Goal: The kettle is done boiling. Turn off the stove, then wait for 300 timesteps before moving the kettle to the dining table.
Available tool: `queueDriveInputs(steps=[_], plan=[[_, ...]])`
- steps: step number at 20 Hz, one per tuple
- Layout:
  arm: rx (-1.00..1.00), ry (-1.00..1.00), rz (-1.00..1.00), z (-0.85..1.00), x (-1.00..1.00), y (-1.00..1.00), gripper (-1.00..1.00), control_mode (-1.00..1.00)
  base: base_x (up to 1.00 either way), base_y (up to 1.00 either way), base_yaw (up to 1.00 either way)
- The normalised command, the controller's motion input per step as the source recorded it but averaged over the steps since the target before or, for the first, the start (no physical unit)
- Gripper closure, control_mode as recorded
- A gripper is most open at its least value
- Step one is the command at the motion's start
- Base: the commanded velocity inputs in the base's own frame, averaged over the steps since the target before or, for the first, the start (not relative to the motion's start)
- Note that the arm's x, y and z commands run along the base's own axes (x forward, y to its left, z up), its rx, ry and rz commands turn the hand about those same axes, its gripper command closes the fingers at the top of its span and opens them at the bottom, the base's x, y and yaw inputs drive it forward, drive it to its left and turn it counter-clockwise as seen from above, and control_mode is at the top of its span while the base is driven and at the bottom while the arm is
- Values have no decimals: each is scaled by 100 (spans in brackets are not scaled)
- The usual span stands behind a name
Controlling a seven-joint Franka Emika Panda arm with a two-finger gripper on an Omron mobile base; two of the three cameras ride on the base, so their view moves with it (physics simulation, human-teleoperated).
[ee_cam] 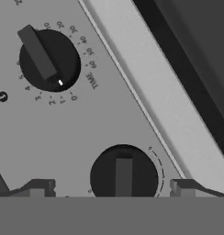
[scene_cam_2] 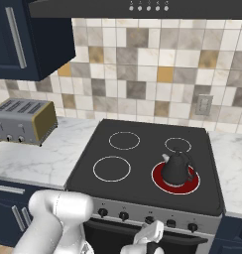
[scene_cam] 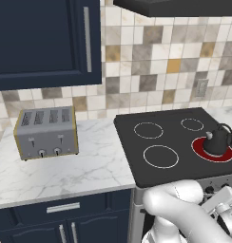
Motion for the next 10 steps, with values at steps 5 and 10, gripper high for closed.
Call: queueDriveInputs(steps=[5,10], plan=[[0,0,2,-16,18,-2,-100,-100,0,0,0],[0,0,2,-9,13,-4,-100,-100,0,0,0]])
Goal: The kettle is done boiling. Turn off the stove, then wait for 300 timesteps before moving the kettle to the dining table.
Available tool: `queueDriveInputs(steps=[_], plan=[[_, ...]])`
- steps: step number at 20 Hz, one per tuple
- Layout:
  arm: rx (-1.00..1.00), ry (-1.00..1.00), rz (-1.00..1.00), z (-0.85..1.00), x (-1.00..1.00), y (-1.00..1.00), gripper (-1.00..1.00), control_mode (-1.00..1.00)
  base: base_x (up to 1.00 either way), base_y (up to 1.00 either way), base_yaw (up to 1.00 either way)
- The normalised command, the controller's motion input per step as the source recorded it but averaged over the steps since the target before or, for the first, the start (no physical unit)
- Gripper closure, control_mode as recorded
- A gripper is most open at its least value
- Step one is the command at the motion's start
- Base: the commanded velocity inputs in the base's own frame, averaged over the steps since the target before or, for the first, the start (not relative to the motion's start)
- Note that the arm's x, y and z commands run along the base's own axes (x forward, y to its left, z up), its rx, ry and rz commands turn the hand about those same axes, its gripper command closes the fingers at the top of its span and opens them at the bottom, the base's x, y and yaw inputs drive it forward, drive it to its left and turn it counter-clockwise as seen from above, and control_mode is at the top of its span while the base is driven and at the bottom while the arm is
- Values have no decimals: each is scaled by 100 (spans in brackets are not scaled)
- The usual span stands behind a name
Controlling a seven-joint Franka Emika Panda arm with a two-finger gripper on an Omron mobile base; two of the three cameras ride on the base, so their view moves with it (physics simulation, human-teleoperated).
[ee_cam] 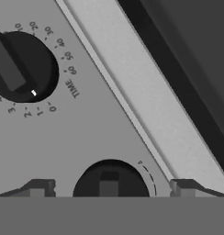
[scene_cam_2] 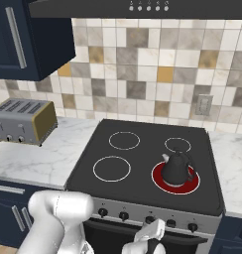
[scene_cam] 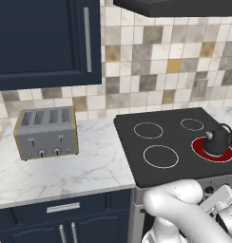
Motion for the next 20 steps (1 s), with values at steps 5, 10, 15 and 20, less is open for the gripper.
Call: queueDriveInputs(steps=[5,10,15,20], plan=[[0,0,2,-10,14,0,100,-100,0,0,0],[0,0,0,-7,12,0,100,-100,0,0,0],[8,0,0,-1,0,-12,100,-100,0,0,0],[25,0,0,0,-1,-34,100,-100,0,0,0]])
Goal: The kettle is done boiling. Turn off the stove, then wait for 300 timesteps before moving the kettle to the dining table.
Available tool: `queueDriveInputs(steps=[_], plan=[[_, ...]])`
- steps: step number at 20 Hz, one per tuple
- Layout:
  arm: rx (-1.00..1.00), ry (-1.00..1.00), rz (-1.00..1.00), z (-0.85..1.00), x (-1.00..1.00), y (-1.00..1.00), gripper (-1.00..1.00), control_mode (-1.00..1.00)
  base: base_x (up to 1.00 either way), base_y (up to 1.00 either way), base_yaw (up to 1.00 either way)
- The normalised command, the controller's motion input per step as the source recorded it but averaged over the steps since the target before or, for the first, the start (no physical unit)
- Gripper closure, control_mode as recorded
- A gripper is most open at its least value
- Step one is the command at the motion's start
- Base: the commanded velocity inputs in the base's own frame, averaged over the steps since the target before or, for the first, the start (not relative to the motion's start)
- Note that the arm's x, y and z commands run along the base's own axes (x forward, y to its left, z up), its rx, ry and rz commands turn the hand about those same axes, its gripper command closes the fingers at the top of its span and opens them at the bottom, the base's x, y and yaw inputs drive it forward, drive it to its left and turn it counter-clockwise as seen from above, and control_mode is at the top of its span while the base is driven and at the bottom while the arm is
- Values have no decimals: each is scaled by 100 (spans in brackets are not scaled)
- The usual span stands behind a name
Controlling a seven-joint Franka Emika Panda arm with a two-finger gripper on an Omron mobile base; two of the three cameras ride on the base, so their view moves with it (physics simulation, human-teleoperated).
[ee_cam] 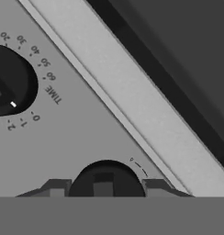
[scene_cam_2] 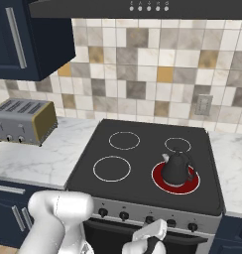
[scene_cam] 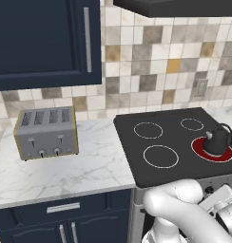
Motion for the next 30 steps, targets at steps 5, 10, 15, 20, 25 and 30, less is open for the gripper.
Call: queueDriveInputs(steps=[5,10,15,20,25,30], plan=[[26,0,0,0,-3,-33,100,-100,0,0,0],[29,1,0,0,0,-25,100,-100,0,0,0],[34,1,0,0,-4,-23,100,-100,0,0,0],[31,0,0,0,-8,-17,100,-100,0,0,0],[30,1,0,0,-8,-13,100,-100,0,0,0],[29,3,0,0,-4,-14,100,-100,0,0,0]])
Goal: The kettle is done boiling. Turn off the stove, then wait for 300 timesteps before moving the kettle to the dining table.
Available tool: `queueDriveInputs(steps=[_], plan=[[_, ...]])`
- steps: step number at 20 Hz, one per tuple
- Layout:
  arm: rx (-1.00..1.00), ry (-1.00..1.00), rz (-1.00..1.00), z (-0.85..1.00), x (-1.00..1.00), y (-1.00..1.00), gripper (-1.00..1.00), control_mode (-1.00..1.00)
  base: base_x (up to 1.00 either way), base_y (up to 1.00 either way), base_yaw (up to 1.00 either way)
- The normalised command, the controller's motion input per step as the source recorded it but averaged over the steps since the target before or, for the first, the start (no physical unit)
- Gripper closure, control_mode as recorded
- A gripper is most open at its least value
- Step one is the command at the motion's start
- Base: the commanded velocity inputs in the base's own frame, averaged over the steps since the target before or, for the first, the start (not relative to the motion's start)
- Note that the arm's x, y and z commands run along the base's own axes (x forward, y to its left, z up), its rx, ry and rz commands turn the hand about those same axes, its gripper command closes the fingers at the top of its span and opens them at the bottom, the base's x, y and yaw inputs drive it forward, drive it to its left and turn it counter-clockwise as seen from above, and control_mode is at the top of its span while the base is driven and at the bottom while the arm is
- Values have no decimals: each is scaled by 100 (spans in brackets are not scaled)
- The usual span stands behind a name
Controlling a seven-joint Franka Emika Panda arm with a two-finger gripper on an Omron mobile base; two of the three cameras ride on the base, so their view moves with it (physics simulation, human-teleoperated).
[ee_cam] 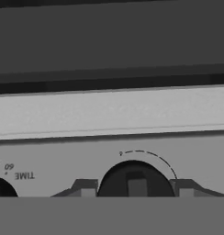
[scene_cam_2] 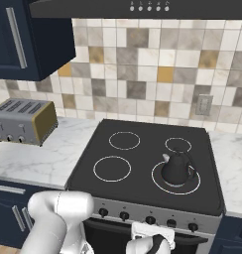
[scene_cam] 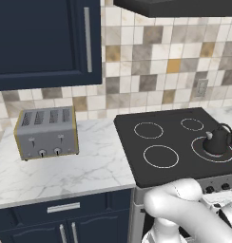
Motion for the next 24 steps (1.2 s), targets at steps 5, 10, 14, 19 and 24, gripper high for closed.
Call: queueDriveInputs(steps=[5,10,14,19,24], plan=[[27,4,0,-2,-1,-14,100,-100,0,0,0],[9,5,-1,-3,0,0,-100,-100,0,0,0],[0,0,0,0,-2,0,-100,-100,0,0,0],[0,-6,-1,0,-22,0,-100,-100,0,0,0],[0,-7,-2,0,-30,0,-100,-100,0,0,0]])
